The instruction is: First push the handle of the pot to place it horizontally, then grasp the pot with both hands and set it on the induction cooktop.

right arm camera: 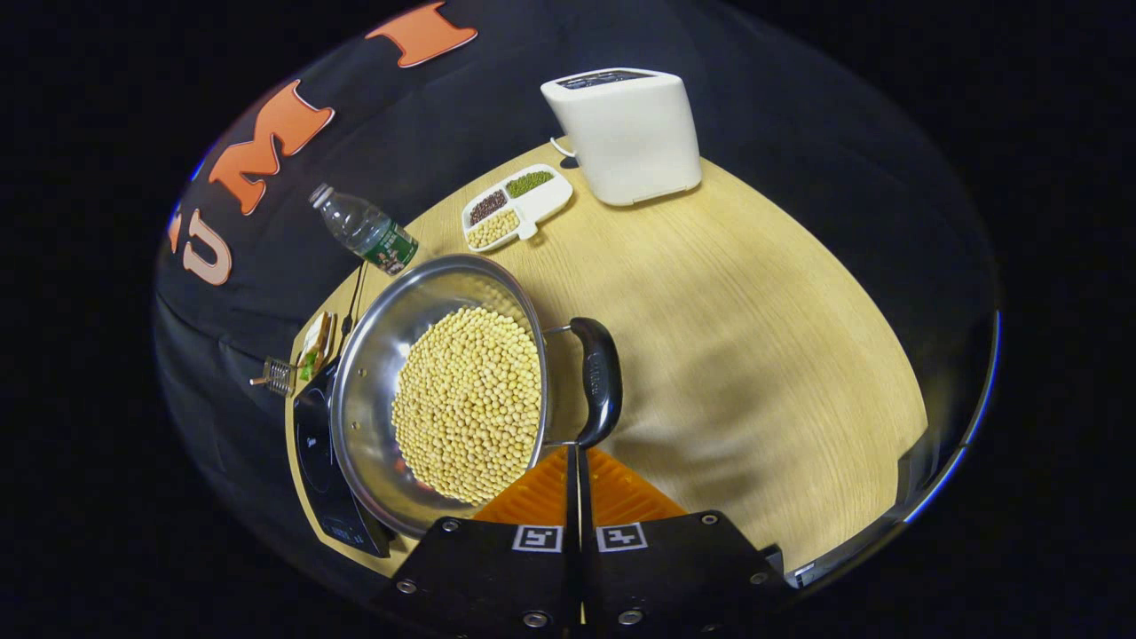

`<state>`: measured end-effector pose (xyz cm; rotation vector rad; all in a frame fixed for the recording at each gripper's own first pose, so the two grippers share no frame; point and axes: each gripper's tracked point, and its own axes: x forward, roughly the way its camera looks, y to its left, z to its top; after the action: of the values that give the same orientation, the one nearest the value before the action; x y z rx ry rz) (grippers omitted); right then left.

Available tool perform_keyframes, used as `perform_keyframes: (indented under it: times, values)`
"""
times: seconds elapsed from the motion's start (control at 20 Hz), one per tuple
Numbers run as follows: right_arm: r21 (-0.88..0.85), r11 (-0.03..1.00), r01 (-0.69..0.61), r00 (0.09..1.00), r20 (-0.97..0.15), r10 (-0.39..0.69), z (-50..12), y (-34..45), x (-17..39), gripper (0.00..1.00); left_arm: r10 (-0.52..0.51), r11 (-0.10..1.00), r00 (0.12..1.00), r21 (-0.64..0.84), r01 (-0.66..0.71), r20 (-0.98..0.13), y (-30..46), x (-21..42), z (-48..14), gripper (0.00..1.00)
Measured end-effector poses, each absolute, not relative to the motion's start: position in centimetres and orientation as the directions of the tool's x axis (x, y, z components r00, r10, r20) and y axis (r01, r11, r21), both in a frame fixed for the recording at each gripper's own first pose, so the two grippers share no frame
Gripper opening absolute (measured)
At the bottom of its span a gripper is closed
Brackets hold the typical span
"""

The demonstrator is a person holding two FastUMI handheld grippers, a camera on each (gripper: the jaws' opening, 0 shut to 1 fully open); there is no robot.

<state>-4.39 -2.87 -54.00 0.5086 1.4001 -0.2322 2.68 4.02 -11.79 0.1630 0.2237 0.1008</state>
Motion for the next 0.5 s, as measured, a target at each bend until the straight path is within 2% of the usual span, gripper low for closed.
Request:
perform_keyframes:
  times: [0.5]
  values:
    - [0.188,0.886,0.425,0.201,-0.973,0.110,-54.4,-3.6,-1.8,0.00,0.121,0.985,0.964,0.148,-0.087,-0.236,4.8,2.4,-12.8,0.94]
